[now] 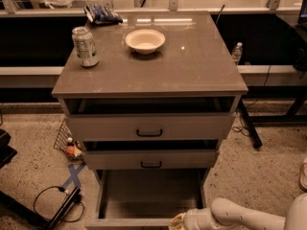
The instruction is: Open bottom drawer
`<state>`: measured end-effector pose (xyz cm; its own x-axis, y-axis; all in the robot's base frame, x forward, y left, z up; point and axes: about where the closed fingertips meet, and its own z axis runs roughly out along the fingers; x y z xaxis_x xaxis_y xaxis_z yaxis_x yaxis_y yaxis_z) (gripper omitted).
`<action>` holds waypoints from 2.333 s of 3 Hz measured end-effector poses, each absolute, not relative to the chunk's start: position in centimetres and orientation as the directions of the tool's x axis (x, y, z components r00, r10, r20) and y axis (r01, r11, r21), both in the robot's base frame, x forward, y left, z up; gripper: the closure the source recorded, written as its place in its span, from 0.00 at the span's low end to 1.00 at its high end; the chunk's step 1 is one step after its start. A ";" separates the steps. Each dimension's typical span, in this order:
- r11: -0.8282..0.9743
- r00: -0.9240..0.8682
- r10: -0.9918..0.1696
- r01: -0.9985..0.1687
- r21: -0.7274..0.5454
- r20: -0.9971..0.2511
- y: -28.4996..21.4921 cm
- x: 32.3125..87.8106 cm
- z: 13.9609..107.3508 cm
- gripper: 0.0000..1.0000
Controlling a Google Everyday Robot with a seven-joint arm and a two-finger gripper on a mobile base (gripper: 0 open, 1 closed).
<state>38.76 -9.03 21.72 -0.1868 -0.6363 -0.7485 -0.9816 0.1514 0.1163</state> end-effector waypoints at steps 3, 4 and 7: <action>0.144 -0.124 -0.800 -0.990 0.013 -0.588 -12.0 46.2 30.0 1.00; 0.151 -0.133 -0.848 -0.988 0.006 -0.513 -12.9 48.0 27.8 1.00; 0.241 -0.220 -0.849 -0.970 0.018 -0.481 -14.5 48.3 16.6 1.00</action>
Offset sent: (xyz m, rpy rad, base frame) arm 0.0731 -0.0328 0.1207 -0.2575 -0.1007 0.0156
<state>48.30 -14.47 16.62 -0.2195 -0.8487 -0.4812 -0.9704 0.2407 0.0181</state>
